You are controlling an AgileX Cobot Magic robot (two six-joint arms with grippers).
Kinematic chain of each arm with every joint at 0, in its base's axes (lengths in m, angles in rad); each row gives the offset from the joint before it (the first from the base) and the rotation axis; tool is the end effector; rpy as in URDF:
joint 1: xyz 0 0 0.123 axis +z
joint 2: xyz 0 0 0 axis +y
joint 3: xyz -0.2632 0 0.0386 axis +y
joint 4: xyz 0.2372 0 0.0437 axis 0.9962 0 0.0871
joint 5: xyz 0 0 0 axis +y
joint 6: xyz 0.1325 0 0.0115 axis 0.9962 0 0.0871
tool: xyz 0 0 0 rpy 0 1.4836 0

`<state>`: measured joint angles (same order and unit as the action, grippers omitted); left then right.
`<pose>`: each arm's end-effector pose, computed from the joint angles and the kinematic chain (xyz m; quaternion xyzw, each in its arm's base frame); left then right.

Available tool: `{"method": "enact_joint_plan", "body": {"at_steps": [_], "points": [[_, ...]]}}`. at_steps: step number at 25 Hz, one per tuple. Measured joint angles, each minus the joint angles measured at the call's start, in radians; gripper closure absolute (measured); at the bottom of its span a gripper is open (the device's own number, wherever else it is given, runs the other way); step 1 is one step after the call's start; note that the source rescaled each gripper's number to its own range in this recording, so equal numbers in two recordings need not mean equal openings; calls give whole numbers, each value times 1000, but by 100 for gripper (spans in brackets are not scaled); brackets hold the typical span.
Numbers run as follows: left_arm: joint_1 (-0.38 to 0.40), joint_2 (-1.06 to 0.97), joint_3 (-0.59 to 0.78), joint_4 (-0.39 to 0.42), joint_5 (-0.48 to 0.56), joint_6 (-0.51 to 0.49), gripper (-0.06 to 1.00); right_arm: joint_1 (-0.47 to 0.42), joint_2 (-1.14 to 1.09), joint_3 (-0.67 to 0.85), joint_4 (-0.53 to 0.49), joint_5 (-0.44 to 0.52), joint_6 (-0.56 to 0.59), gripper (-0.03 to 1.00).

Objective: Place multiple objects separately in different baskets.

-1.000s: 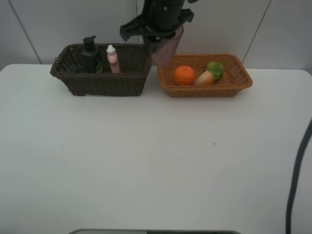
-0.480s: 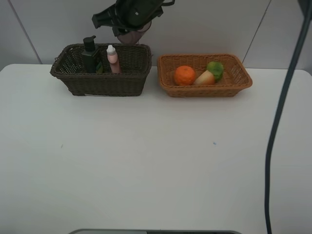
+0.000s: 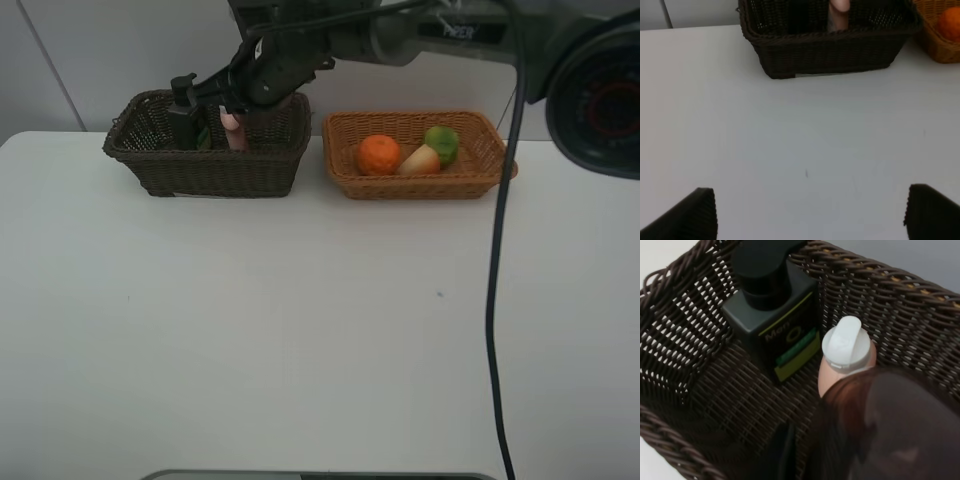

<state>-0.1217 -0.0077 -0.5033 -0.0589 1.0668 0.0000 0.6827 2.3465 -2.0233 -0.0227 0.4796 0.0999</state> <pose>0.0394 -0.0117 0.2537 0.0532 0.8499 -0.0612 0.5206 0.4284 0.3465 0.1627 -0.2681 0.8695 0.1499 0.3867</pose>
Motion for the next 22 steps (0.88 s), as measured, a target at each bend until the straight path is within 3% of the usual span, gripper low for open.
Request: {"method": "enact_joint_plan", "body": {"at_steps": [2, 4, 8, 10, 13, 18, 22], "points": [[0, 0, 0, 0, 0, 0, 0, 0, 5, 0, 0, -2, 0, 91], [0, 0, 0, 0, 0, 0, 0, 0, 5, 0, 0, -4, 0, 78], [0, 0, 0, 0, 0, 0, 0, -4, 5, 0, 0, -15, 0, 41], [0, 0, 0, 0, 0, 0, 0, -5, 5, 0, 0, -16, 0, 28], [0, 0, 0, 0, 0, 0, 0, -5, 5, 0, 0, -15, 0, 19], [0, 0, 0, 0, 0, 0, 0, -5, -35, 0, 0, 24, 0, 17], [0, 0, 0, 0, 0, 0, 0, -24, -102, 0, -1, 166, 3, 16]]}}
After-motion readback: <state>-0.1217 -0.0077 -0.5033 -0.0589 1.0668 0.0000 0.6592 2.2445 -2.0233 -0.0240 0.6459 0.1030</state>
